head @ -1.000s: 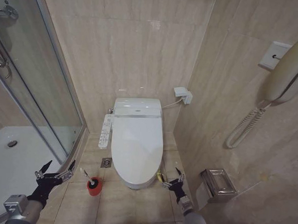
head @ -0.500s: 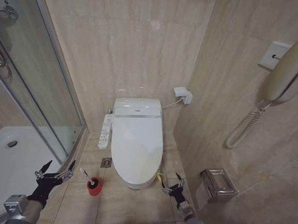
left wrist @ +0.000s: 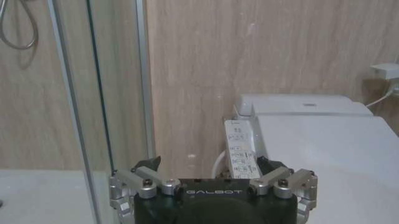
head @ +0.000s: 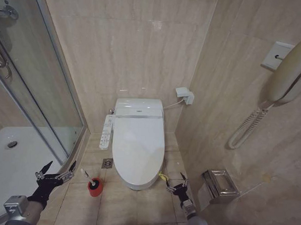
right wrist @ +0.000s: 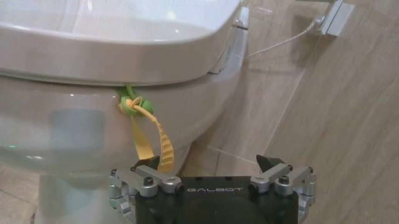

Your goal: Open the toilet lid, clean the toilet bowl with a toilet brush, close the toilet lid, and flush.

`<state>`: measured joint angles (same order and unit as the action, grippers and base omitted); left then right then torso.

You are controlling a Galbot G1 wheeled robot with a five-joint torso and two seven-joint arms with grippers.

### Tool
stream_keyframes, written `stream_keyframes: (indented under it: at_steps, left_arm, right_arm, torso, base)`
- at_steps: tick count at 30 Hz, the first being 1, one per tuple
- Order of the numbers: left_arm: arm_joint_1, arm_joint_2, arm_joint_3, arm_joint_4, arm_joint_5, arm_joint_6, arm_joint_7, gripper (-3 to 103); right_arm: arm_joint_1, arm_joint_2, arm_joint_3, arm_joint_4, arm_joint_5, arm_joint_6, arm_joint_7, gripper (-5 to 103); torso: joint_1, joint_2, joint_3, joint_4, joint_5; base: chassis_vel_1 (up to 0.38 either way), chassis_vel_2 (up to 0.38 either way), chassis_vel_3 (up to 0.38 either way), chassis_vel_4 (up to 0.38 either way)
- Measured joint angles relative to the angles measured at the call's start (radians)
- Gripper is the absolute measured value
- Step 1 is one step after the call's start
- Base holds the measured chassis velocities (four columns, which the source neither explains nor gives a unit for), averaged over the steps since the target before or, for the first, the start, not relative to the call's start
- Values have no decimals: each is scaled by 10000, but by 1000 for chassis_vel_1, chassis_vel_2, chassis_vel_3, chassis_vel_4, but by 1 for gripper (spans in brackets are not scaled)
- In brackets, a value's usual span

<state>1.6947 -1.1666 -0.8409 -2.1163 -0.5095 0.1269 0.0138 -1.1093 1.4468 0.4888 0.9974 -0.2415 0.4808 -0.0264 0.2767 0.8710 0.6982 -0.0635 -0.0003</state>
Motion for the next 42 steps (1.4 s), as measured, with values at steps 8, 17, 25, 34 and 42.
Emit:
stream_keyframes:
  at_steps: [8,17,25,34,42]
  left_arm:
    - [0,0,0,0,0,0,0,100]
    - [0,0,0,0,0,0,0,100]
    - [0,0,0,0,0,0,0,100]
    - [0,0,0,0,0,0,0,100]
    - [0,0,0,0,0,0,0,100]
  right_arm:
    - [109,323,-56,-99,-69,-12,156,100]
    - [284,457,-101,-187,-163,-93,353,100]
    - [374,437,-53,-307,-255,-209,558,95]
    - [374,394,-34,-328,-356,-306,784,68]
    - [288,430,-21,-316,-372,-156,753,41]
  torso:
    - [0,0,0,0,0]
    - [0,0,0,0,0]
    - [0,0,0,0,0]
    - [0,0,0,1,2]
    - [0,0,0,1,2]
  base:
    - [0,0,0,0]
    - [0,0,0,0]
    - [0,0,0,0]
    - [0,0,0,0]
    - [0,0,0,0]
